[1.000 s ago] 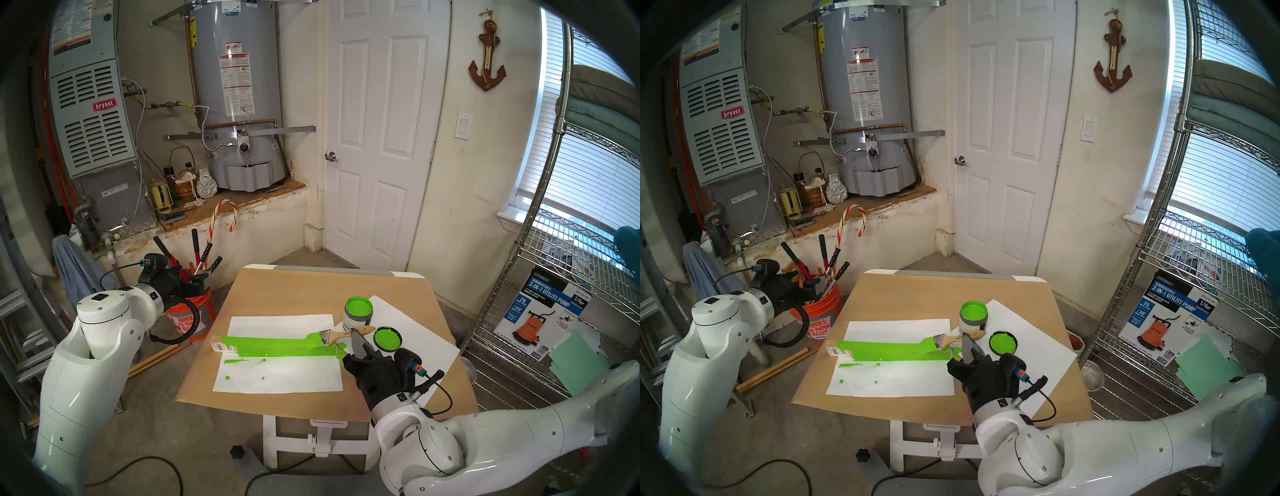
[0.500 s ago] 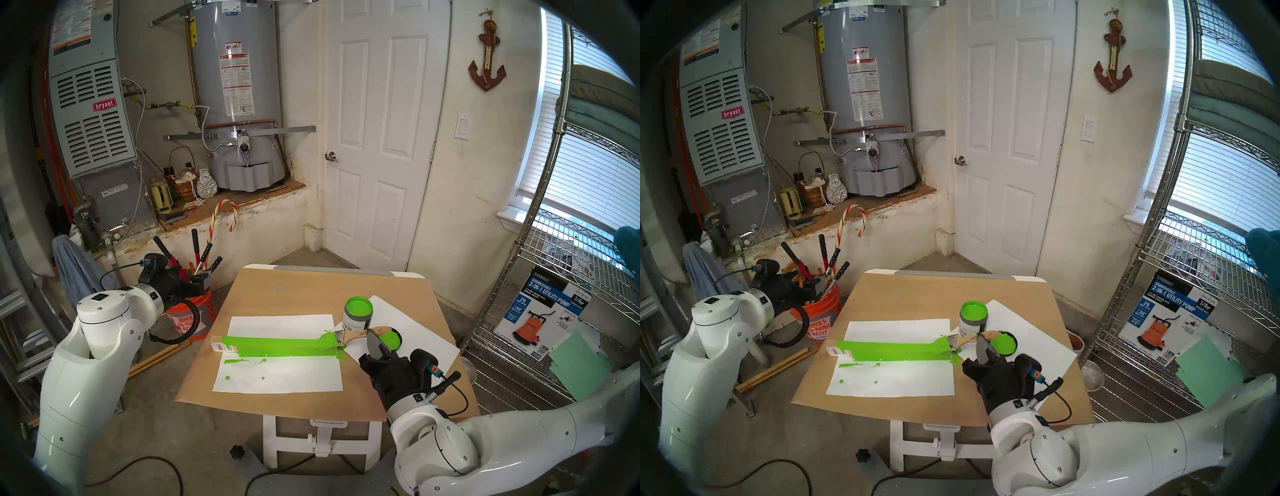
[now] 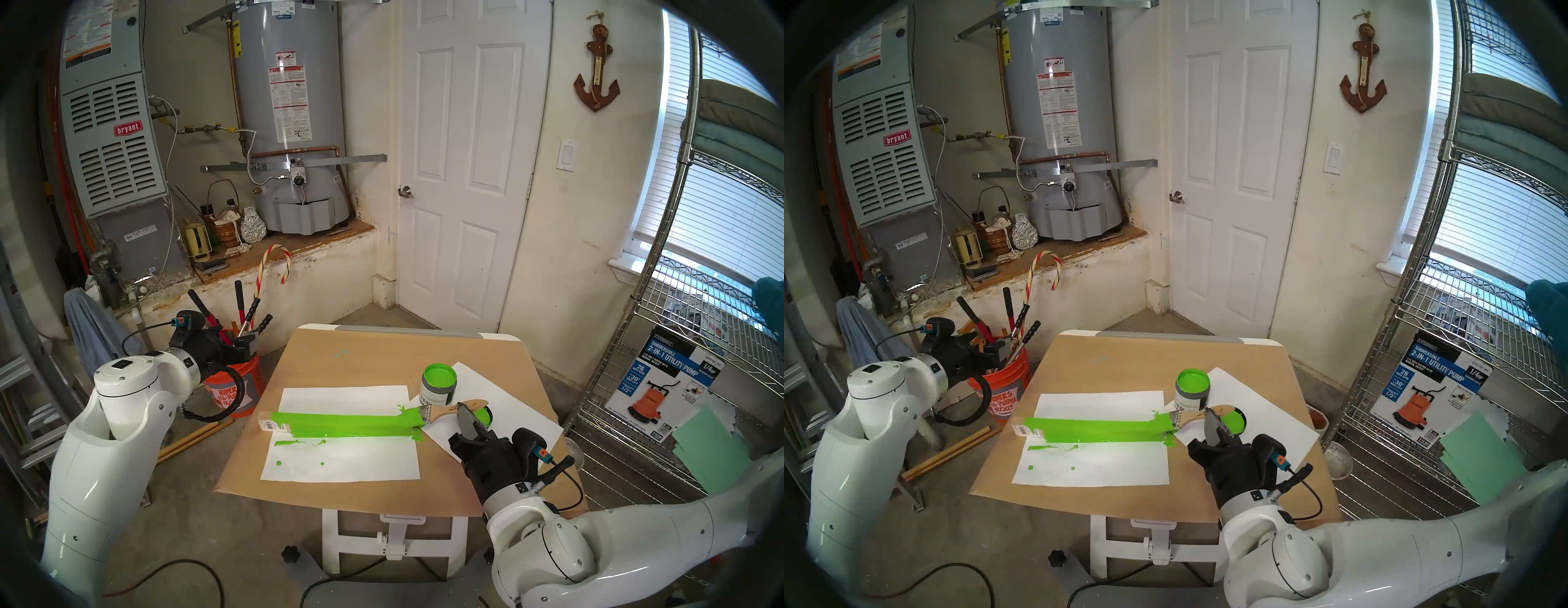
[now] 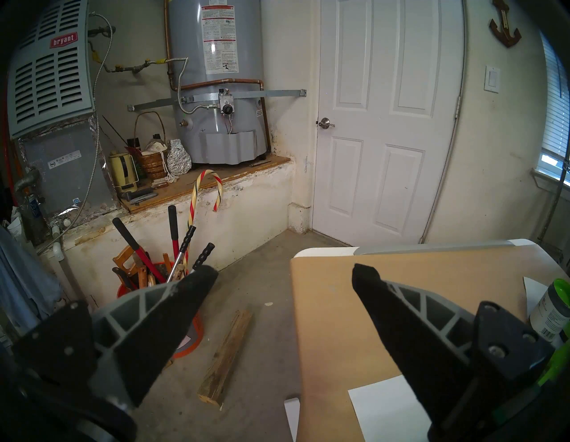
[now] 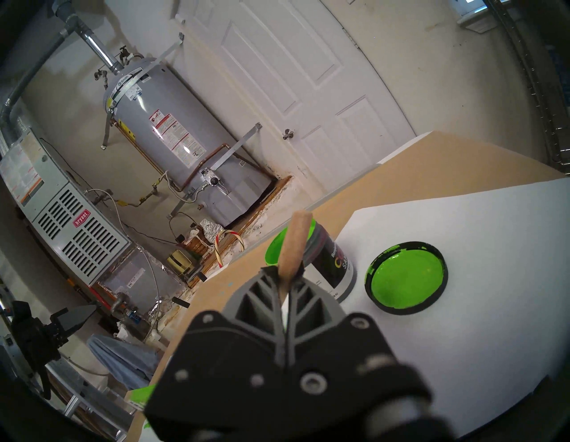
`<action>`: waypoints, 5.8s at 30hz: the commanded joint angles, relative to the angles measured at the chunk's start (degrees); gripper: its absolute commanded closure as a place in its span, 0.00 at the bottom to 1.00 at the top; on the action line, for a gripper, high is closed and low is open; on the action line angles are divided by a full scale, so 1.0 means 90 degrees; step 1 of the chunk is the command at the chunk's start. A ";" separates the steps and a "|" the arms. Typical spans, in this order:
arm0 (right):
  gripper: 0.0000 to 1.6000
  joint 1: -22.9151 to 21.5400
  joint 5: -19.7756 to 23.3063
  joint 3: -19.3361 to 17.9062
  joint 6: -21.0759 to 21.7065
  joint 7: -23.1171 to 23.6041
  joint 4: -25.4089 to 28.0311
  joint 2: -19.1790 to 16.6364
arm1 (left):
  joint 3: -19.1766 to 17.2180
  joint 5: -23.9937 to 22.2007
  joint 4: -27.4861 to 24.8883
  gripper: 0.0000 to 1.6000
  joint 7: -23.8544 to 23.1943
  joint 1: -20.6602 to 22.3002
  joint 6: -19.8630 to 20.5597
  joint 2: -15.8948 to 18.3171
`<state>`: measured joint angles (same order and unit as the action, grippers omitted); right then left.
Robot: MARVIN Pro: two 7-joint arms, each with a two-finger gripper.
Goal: Pick up brush, dip the brush into paint, and paint the wood
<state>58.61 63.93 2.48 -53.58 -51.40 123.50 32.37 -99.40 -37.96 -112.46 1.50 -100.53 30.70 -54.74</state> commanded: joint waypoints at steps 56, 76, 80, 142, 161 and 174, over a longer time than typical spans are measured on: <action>1.00 0.2063 0.3559 -0.3343 -0.0158 0.1378 0.1266 -0.2765 | -0.0038 0.0000 -0.0058 0.00 -0.0002 0.0067 -0.0030 0.0023; 1.00 0.2402 0.4478 -0.3728 -0.0158 0.2374 0.1273 -0.2829 | -0.0041 0.0000 -0.0065 0.00 -0.0001 0.0066 -0.0034 0.0024; 1.00 0.2481 0.4713 -0.3790 -0.0158 0.2658 0.1202 -0.2700 | -0.0043 0.0000 -0.0068 0.00 0.0000 0.0065 -0.0035 0.0023; 1.00 0.5429 0.5768 -0.5801 -0.0158 0.6762 -0.0102 -0.1311 | -0.0070 0.0007 -0.0111 0.00 0.0017 0.0033 -0.0059 0.0009; 1.00 0.4955 0.4372 -0.5454 -0.0158 0.5232 -0.0393 -0.0860 | -0.0071 0.0007 -0.0111 0.00 0.0017 0.0033 -0.0059 0.0009; 1.00 0.4800 0.3964 -0.5383 -0.0158 0.4827 -0.0440 -0.0637 | -0.0070 0.0006 -0.0110 0.00 0.0016 0.0034 -0.0058 0.0009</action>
<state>103.52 102.16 -45.69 -54.91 -7.06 118.88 25.40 -99.37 -37.97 -112.43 1.51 -100.53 30.69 -54.68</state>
